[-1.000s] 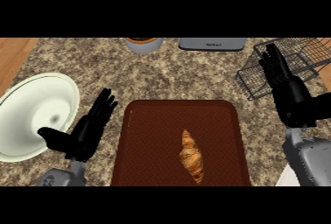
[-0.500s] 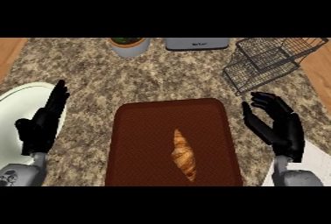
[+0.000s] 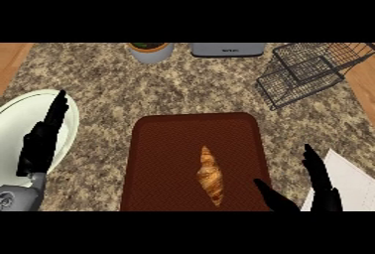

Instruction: Pick the croissant from the tray and place it in the tiered basket

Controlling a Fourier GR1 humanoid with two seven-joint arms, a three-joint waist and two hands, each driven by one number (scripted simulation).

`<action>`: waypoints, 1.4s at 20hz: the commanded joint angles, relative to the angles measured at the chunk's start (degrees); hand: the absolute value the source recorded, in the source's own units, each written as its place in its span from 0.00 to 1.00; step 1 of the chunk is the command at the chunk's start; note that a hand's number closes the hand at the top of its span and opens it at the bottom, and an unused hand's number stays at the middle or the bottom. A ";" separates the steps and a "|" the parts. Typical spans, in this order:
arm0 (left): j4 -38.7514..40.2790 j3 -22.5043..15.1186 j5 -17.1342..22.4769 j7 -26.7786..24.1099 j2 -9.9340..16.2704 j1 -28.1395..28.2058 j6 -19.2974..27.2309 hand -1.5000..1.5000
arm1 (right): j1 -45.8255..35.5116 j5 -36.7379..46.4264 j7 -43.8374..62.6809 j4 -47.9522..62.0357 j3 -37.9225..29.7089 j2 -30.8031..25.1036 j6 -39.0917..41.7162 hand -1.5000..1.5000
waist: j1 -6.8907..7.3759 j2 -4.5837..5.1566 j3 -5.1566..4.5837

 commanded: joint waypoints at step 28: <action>-0.18 -0.34 -3.71 4.38 -3.10 -3.90 -0.03 0.50 | -28.26 19.28 64.54 3.39 10.69 9.30 41.01 0.00 | 1.89 0.28 0.21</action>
